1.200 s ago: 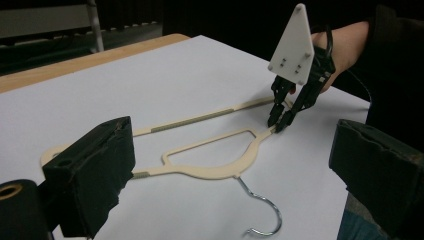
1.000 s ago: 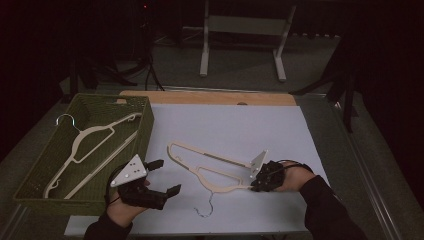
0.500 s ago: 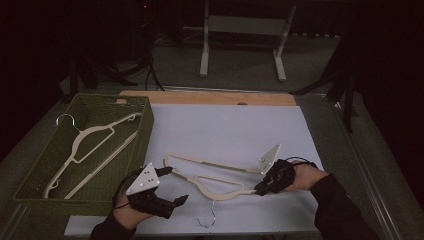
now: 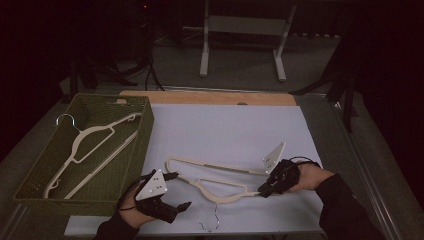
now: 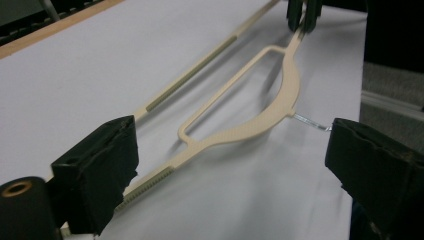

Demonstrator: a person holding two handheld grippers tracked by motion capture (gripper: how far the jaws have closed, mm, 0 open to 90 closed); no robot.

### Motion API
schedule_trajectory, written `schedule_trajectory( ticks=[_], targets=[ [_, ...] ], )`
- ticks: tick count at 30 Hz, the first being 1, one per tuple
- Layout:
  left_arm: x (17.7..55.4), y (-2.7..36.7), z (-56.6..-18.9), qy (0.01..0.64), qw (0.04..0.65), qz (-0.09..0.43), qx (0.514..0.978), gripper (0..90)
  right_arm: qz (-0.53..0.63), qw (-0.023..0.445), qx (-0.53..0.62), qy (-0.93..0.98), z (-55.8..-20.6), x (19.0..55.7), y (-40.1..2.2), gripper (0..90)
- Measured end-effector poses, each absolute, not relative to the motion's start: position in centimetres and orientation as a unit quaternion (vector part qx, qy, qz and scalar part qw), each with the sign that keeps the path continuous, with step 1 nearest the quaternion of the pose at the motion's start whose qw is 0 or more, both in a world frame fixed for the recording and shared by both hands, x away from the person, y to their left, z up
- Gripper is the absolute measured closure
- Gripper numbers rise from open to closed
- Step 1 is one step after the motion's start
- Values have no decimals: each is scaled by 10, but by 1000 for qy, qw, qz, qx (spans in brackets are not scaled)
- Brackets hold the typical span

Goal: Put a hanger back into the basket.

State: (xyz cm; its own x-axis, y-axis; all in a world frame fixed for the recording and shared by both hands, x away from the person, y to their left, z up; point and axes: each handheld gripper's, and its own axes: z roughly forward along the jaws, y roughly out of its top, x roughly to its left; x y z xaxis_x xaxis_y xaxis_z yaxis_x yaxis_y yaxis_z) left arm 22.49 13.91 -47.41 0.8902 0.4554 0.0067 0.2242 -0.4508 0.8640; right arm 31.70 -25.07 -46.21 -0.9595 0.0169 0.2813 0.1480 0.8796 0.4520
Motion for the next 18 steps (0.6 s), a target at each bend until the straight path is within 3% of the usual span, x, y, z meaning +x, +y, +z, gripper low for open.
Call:
schedule_trajectory(
  ticks=[4, 9, 18],
  targets=[
    [227, 135, -482, 189, 462, 142, 855, 149, -239, 140, -42, -960, -462, 318, -251, 799],
    [230, 125, -497, 172, 416, 202, 870, 153, -238, 144, -43, -960, -459, 318, -251, 799],
    [235, 106, -518, 146, 356, 234, 893, 184, -236, 145, -42, -960, -453, 316, -250, 799]
  ],
)
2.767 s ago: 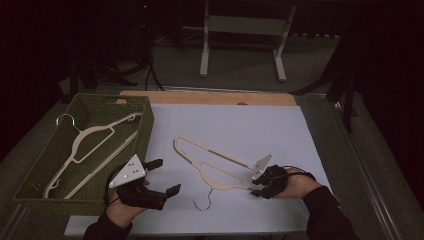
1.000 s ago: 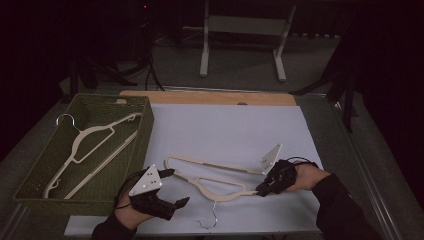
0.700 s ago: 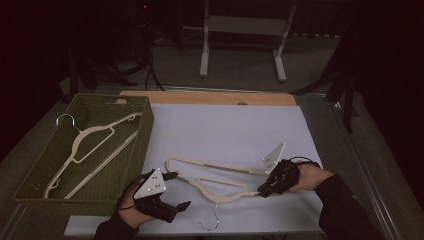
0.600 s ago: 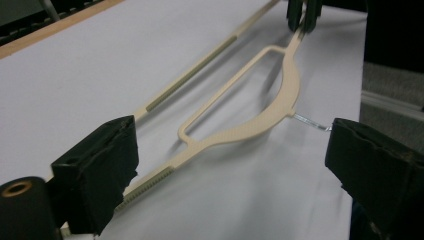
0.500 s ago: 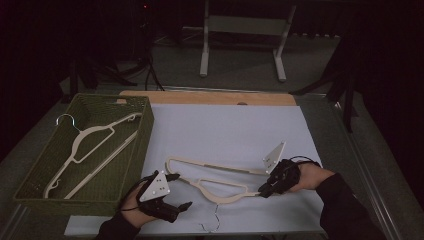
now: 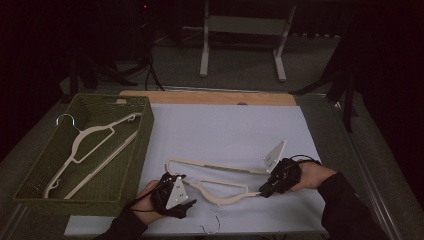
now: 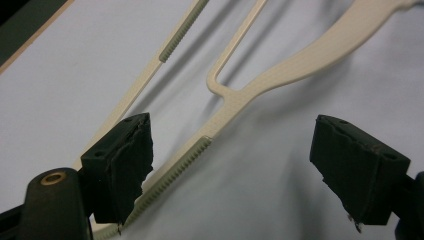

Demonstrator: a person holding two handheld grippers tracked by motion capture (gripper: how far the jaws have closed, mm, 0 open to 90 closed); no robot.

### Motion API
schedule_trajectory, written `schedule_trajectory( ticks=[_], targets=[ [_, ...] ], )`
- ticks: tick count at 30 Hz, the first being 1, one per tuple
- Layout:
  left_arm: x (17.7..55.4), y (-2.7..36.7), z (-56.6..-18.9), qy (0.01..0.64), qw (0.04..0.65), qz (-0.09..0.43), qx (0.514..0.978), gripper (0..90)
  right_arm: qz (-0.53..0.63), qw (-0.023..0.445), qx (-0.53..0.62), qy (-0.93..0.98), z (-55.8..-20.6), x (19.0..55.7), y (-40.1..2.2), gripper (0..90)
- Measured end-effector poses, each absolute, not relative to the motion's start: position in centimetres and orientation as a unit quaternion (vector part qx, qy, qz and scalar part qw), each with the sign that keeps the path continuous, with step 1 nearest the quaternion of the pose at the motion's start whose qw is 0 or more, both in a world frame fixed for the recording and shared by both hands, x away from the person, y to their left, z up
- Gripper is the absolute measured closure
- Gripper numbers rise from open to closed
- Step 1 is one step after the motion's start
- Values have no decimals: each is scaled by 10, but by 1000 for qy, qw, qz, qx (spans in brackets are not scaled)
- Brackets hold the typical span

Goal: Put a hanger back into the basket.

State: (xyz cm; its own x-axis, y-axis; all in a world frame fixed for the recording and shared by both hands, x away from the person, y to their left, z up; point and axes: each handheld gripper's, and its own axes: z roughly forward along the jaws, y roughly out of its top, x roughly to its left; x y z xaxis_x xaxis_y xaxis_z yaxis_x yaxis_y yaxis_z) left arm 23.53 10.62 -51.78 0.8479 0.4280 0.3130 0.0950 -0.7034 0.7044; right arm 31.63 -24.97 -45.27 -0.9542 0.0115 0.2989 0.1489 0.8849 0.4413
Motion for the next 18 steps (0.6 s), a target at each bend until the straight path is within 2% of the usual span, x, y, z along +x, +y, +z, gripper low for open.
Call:
schedule_trajectory(
  ticks=[5, 9, 10, 12, 14, 17, 18],
  targets=[
    [241, 98, -529, 137, 335, 262, 894, 205, -235, 146, -43, -960, -450, 316, -248, 799],
    [243, 94, -531, 125, 343, 269, 891, 263, -236, 144, -41, -960, -450, 316, -247, 798],
    [244, 91, -533, 122, 345, 272, 890, 335, -236, 145, -42, -960, -451, 316, -247, 798],
    [245, 90, -533, 120, 345, 277, 889, 354, -236, 145, -42, -960, -451, 316, -246, 799],
    [245, 90, -535, 115, 341, 284, 889, 460, -239, 145, -41, -959, -450, 316, -246, 798],
    [244, 89, -534, 102, 341, 298, 886, 566, -241, 144, -41, -959, -450, 316, -247, 798],
    [245, 89, -534, 99, 340, 296, 887, 566, -241, 144, -40, -959, -450, 316, -247, 798]
  ],
)
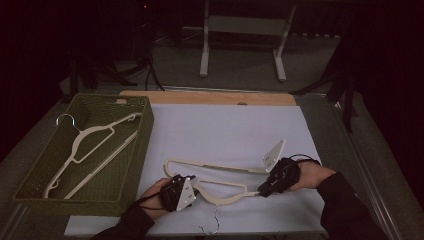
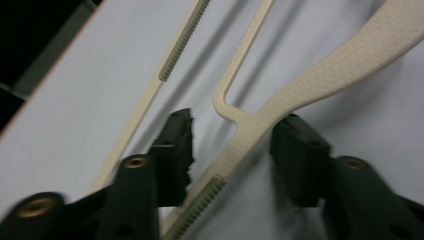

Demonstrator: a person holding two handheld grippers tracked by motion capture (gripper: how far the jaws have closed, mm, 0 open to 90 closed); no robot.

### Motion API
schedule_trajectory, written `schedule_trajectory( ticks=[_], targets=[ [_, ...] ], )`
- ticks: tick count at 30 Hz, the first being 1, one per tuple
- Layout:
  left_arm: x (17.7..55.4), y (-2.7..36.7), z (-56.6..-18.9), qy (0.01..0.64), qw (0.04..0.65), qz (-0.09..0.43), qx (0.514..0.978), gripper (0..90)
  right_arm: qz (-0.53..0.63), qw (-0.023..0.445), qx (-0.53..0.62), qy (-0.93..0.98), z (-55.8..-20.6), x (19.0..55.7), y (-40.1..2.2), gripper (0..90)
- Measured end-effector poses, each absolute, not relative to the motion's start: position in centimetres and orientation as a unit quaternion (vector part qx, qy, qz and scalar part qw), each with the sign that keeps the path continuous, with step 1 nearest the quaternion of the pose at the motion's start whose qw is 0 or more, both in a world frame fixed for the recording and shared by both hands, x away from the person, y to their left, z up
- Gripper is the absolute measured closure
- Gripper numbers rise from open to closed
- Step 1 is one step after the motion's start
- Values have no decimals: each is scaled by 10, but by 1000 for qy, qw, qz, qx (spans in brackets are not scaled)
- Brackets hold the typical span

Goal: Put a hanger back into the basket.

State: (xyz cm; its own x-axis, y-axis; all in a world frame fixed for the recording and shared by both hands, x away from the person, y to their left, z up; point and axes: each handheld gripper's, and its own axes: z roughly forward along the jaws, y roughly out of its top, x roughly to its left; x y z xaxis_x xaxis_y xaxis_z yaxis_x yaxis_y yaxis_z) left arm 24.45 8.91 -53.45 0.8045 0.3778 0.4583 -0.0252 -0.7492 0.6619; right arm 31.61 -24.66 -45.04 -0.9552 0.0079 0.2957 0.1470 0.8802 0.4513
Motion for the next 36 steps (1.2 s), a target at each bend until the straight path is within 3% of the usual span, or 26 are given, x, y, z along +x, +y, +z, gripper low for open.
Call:
schedule_trajectory(
  ticks=[2, 11, 12, 13, 15, 17, 25, 30, 36],
  targets=[
    [244, 89, -535, 91, 338, 298, 888, 654, -246, 144, -41, -958, -451, 316, -247, 798],
    [239, 91, -529, 59, 333, 328, 882, 739, -264, 134, -58, -953, -451, 319, -252, 779],
    [238, 91, -527, 54, 337, 326, 882, 739, -268, 126, -66, -953, -450, 320, -254, 767],
    [238, 91, -527, 50, 337, 326, 882, 752, -286, 111, -76, -949, -447, 321, -258, 678],
    [237, 89, -527, 37, 328, 331, 884, 766, -313, 94, -91, -941, -441, 321, -263, 662],
    [238, 87, -525, 39, 328, 336, 882, 780, -338, 63, -97, -934, -434, 321, -269, 576],
    [241, 80, -508, 31, 316, 339, 886, 846, -410, -5, -144, -900, -423, 312, -296, 541],
    [248, 75, -495, 54, 326, 316, 889, 877, -432, -19, -163, -887, -427, 306, -306, 538],
    [263, 73, -475, 128, 343, 253, 895, 882, -449, -27, -183, -874, -438, 297, -316, 541]
  ],
)
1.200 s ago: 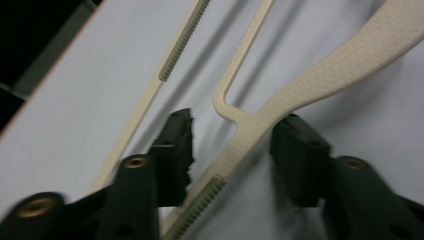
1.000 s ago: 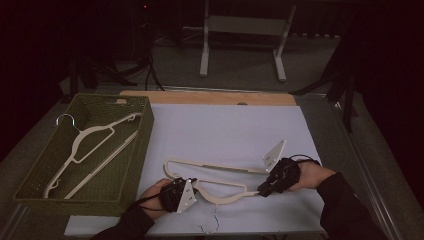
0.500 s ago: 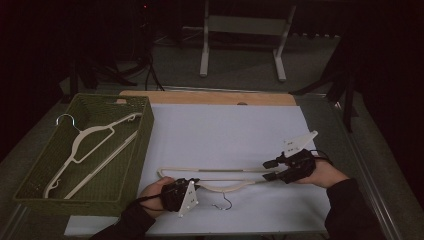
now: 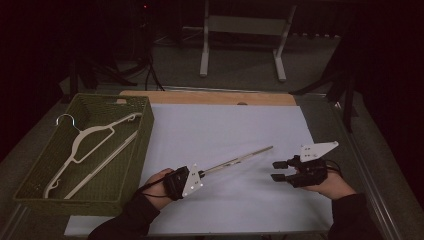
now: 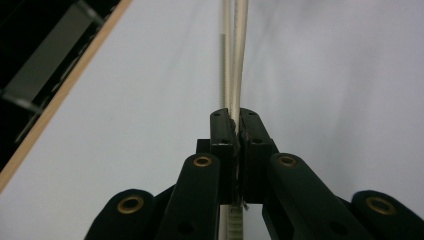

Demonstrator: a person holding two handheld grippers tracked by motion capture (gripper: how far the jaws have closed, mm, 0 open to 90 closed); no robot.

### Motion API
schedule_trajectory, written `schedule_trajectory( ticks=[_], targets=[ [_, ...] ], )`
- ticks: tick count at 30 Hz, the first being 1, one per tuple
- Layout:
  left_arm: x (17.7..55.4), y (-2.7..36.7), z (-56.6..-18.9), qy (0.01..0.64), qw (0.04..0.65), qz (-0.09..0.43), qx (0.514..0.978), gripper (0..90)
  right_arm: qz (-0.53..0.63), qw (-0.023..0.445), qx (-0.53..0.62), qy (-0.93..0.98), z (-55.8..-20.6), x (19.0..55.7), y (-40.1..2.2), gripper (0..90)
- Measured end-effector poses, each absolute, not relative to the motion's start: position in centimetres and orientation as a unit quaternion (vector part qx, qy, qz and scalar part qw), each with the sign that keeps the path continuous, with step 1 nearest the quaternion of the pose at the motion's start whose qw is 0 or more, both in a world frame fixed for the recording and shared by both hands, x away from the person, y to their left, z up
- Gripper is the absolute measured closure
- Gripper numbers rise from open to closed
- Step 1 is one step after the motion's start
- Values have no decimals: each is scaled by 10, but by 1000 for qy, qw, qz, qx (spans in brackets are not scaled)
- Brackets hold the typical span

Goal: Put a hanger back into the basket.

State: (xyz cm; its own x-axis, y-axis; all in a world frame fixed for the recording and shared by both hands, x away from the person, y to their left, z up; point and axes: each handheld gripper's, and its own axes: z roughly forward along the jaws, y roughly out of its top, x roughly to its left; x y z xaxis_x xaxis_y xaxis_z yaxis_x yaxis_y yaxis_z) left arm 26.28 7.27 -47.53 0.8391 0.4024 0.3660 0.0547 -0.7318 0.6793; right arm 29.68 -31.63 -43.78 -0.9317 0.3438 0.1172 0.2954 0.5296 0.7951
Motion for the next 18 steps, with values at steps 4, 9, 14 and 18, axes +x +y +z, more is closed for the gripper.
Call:
schedule_trajectory(
  ticks=[4, 9, 14, 18],
  targets=[
    [271, 74, -469, 176, 364, 219, 888, 883, 457, 29, 190, 869, -442, 293, -317, 535],
    [271, 80, -461, 192, 389, 207, 877, 883, 458, 27, 202, 865, -450, 291, -317, 511],
    [268, 83, -451, 206, 415, 191, 865, 882, 459, 31, 223, 859, -456, 291, -315, 444],
    [264, 87, -440, 212, 437, 176, 856, 882, 458, 38, 242, 855, -460, 293, -315, 386]
  ],
)
